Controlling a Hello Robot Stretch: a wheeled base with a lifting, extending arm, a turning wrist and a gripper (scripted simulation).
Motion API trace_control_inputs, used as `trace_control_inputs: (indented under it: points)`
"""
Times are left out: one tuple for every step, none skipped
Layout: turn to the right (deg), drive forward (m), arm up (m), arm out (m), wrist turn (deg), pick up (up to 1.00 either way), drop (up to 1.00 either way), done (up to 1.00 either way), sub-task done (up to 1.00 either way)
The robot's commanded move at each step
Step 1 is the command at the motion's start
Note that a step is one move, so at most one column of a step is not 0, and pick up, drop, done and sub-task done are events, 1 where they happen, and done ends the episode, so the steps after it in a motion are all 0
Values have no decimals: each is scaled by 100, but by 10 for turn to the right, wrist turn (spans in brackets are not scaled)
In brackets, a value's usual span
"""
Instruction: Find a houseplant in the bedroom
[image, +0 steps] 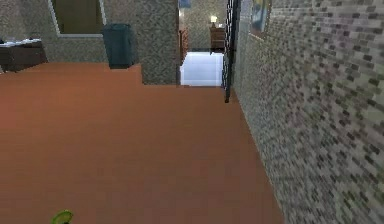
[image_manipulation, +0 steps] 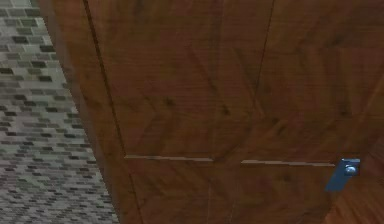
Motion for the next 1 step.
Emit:
trace_control_inputs:
  points:
    - [30, 0, 0, 0, 0, 0, 0, 0, 0]
